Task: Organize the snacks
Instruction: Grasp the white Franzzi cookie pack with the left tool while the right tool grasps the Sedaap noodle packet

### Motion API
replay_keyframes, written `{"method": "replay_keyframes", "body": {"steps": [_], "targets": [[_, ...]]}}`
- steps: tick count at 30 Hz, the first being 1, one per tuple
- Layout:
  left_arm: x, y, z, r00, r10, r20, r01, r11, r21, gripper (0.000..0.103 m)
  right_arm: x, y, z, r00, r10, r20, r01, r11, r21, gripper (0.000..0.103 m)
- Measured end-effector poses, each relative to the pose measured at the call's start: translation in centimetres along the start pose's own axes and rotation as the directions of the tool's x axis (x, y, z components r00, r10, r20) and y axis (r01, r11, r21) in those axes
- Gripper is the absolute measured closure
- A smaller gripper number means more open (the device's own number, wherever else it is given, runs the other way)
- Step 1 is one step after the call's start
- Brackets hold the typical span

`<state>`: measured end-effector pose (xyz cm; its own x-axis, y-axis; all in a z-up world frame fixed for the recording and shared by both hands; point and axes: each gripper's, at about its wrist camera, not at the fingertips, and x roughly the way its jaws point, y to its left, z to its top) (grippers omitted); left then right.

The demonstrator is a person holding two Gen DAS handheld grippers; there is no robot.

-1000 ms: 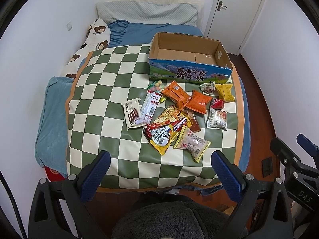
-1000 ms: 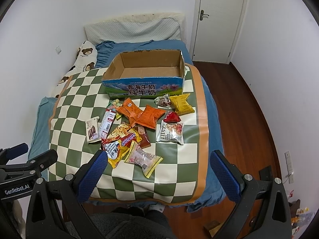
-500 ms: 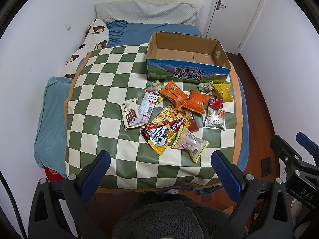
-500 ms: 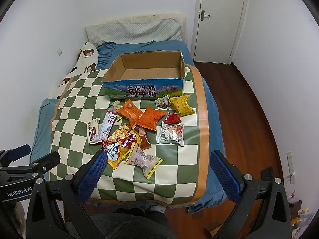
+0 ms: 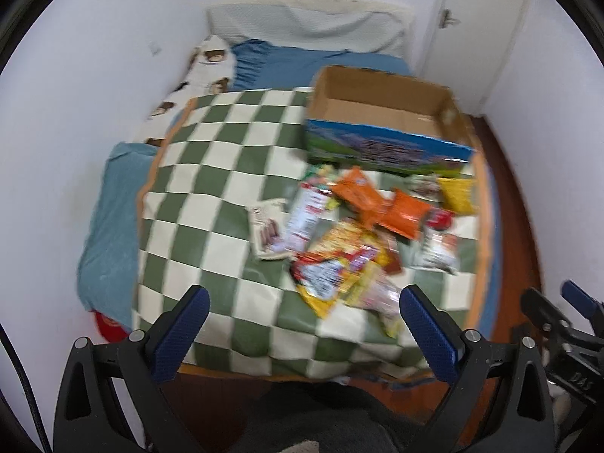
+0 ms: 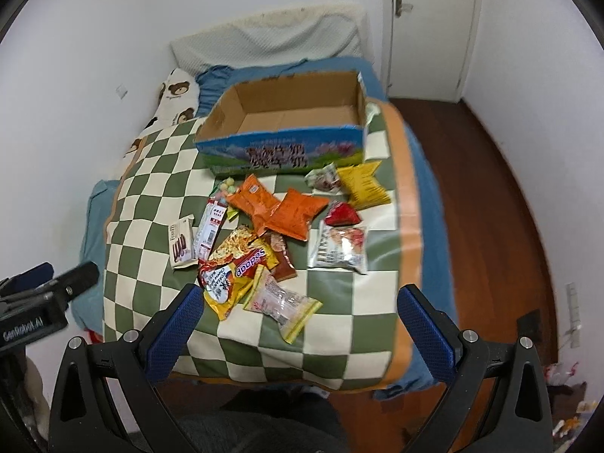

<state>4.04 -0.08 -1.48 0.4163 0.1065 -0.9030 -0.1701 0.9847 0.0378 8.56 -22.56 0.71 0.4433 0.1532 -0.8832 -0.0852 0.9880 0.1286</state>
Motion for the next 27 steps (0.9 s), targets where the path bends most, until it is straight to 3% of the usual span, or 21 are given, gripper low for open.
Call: {"method": "replay_keyframes", "body": {"steps": [6,9,12,19,23,27], "targets": [[6.8,1.0,1.7,0.983,0.182,-0.010,-0.180,0.978,0.103,0.000,8.8,-0.1,1.5,0.994,0.048,-0.095,-0.051,0.998,-0.029,0.000],[10.9,1.8,2.2,0.974,0.217,-0.070,-0.204,0.966,0.159,0.000,13.5,0.2,1.7,0.980,0.077,-0.182,-0.076,0.997,0.011,0.000],[14.5,3.2,2.7,0.962,0.236,-0.137,-0.216,0.965,0.149,0.000,17.8,1.2,1.6,0.952,0.165,-0.257,-0.139,0.983,0.117,0.000],[20.7,6.6,3.8,0.942,0.223,-0.251,-0.200,0.973,0.113,0.000,27.7,5.9,0.7,0.894,0.232,-0.384,-0.097,0.935,0.340,0.002],[23.7,9.2,4.2,0.932,0.165,-0.322,-0.159,0.986,0.045,0.000,32.2,8.7,0.7,0.878,0.179,-0.444,-0.005,0.931,0.365,0.003],[27.2,10.7,4.8,0.917,0.058,-0.395,-0.075,0.997,-0.029,0.000,35.6,11.1,0.7,0.868,0.103,-0.486,0.088,0.931,0.355,0.005]]}}
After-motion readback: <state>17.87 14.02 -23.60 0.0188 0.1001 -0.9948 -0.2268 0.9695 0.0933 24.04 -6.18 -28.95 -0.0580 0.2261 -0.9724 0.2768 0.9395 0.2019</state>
